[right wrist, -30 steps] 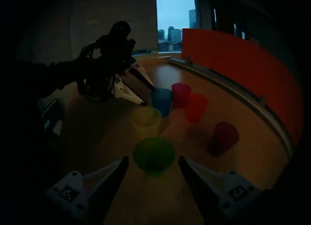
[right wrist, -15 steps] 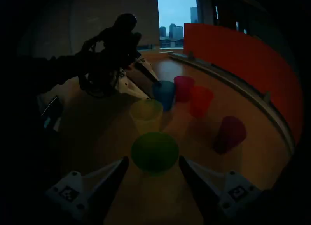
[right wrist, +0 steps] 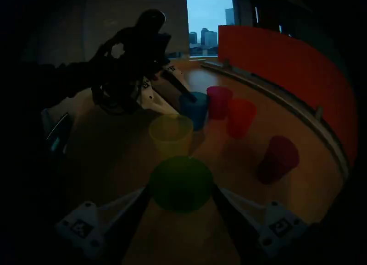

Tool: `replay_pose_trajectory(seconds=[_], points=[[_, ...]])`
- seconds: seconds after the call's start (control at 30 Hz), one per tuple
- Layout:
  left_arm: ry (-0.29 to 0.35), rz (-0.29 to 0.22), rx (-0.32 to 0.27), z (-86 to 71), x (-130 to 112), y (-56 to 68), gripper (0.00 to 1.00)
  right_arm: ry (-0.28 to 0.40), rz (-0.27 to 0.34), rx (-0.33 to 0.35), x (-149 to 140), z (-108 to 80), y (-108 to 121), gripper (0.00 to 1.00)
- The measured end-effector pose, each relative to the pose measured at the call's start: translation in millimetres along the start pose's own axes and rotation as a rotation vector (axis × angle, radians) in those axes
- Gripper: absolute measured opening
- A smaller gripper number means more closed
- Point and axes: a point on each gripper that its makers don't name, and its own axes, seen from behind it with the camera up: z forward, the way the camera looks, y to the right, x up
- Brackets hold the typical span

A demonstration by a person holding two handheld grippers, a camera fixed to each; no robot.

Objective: Pour water

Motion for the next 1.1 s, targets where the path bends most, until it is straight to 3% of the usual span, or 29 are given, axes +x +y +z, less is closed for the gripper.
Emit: replay_pose_trajectory(seconds=[0.77,1.1], points=[[0.017,-0.001,-0.010,10.4,9.8,0.4,0.97,0.001,0.004,0.018,-3.9,10.8,-0.8,0.99],[0.022,0.004,-0.010,9.8,9.1,1.0,0.85,0.002,0.002,0.021,-3.5,9.6,-2.4,0.99]])
